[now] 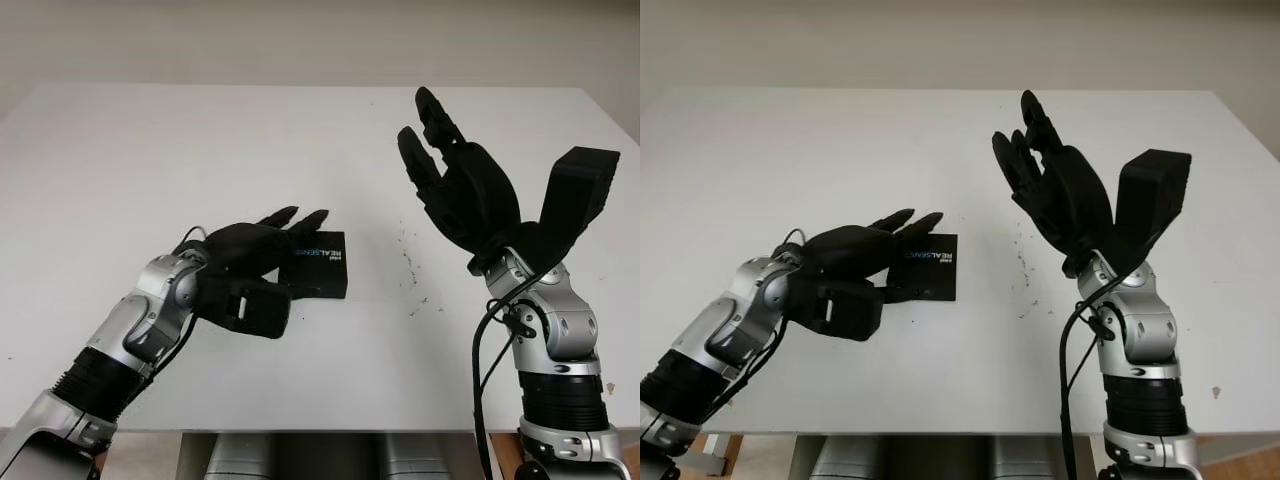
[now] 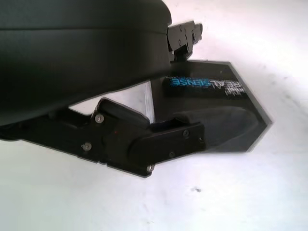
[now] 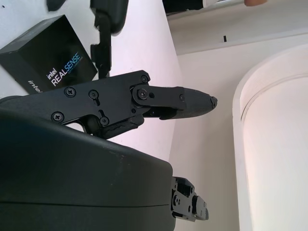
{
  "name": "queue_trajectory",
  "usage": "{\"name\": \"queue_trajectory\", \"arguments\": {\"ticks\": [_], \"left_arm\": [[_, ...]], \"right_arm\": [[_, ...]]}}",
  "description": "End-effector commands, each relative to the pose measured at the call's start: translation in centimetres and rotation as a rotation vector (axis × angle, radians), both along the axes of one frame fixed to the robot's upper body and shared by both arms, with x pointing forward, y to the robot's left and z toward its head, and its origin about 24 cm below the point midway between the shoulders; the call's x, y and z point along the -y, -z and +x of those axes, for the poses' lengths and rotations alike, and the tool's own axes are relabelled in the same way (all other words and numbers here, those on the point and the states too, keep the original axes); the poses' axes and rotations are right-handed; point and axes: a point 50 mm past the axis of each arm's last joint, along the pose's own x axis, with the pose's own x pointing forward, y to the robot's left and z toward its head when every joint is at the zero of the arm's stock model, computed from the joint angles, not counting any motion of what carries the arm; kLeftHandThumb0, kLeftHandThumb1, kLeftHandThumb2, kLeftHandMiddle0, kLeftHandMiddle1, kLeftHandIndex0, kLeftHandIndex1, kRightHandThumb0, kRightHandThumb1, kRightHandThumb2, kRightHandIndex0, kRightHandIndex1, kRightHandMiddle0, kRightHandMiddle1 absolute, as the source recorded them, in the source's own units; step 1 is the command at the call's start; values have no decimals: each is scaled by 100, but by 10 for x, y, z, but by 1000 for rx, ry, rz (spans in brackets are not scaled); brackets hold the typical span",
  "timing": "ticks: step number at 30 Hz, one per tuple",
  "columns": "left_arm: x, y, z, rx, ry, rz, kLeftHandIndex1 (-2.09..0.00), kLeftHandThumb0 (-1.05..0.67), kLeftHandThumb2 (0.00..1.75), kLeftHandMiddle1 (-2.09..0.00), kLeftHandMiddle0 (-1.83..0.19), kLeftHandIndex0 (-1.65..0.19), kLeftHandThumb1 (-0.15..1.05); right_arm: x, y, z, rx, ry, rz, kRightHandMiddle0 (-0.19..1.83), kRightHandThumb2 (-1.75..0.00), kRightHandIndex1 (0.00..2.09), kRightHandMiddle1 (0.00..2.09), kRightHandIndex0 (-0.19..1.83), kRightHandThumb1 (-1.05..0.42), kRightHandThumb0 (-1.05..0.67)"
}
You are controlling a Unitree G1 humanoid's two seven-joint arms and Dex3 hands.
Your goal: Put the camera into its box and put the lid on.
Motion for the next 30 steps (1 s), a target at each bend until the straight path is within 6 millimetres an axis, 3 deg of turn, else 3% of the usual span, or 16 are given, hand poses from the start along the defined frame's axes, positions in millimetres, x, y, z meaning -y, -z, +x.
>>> {"name": "queue_trajectory", "arguments": {"ticks": [1,6,9,13,18,25,30], "left_arm": [[-2,-21,-9,-9,6,-133,0,-85,64,0,19,19,105],[-17,-48,-26,-51,-32,-374,0,-84,64,0,19,19,105],[-31,-55,-27,-32,-135,-546,0,-84,66,0,19,19,105],[-46,-53,-22,-16,-280,-802,0,-83,61,0,19,19,105],[-61,-46,-13,6,-392,-992,0,-80,59,0,19,19,105],[-75,-31,7,80,-534,-1042,0,-76,61,0,19,19,105],[-79,-15,19,135,-540,-1020,0,-74,64,0,19,19,105]], "right_arm": [[2,-7,-4,34,2,1,-19,-41,0,0,-19,-105,-52],[1,-8,-8,49,10,11,-19,-44,0,0,-19,-105,-52],[1,-6,-8,53,15,12,-19,-45,0,0,-19,-105,-61],[3,0,-6,55,24,-4,-19,-54,0,0,-19,-105,-67],[2,7,-1,52,55,-51,-19,-64,0,0,-19,-105,-67],[1,21,9,18,109,-33,-19,-71,0,0,-19,-105,-66],[3,28,11,-10,136,1,-19,-72,0,0,-19,-105,-68]]}}
